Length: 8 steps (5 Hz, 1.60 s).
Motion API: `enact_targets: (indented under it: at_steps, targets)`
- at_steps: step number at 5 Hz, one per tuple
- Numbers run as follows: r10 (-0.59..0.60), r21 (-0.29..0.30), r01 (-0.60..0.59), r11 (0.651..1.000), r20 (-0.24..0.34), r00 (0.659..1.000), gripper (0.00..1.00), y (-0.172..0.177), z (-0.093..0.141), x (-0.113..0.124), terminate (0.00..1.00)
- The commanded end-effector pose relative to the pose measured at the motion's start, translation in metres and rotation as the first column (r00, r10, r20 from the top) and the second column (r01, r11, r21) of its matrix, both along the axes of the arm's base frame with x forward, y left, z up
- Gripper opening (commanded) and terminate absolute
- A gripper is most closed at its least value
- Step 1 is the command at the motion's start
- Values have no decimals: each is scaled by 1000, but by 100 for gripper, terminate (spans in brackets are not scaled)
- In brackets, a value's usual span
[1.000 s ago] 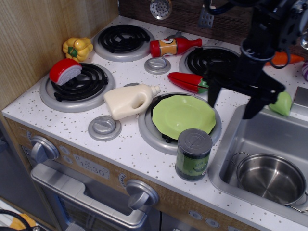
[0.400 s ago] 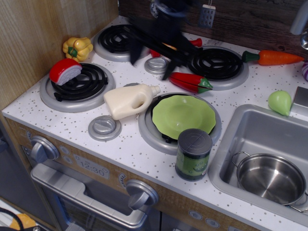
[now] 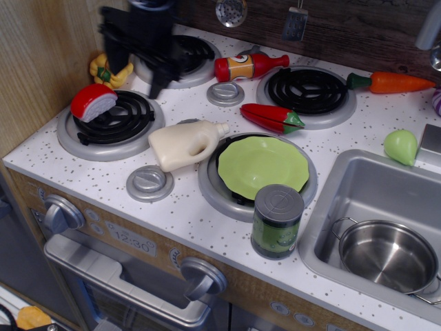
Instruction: Put sushi on plate
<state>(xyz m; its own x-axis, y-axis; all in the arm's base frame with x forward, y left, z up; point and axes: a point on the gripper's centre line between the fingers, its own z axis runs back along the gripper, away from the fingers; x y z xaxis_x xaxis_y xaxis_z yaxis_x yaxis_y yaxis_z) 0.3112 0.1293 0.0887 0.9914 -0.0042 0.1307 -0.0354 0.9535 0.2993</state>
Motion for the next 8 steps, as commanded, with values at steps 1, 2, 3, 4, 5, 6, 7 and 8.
enact_targets:
  at_steps: [1, 2, 3, 4, 5, 6, 7, 8]
  targets:
    - [-13, 40, 11, 999, 47, 999, 100, 45, -9, -4, 0]
    - [-13, 47, 10, 999, 58, 998, 100, 64, -18, -3, 0]
    - [-20, 5, 19, 1000, 63, 998, 100, 75, -32, 0, 0]
    - [-41, -3, 41, 999, 66, 997, 100, 84, -43, 3, 0]
    - [-47, -26, 48, 998, 59, 997, 100, 91, -51, 4, 0]
    - [-7, -25, 9, 1000, 62, 998, 0, 86, -45, 3, 0]
    - [8, -30, -5, 1000, 97, 995, 0, 63, -18, 8, 0]
    - [-9, -67, 14, 998, 75, 997, 0, 15, 14, 17, 0]
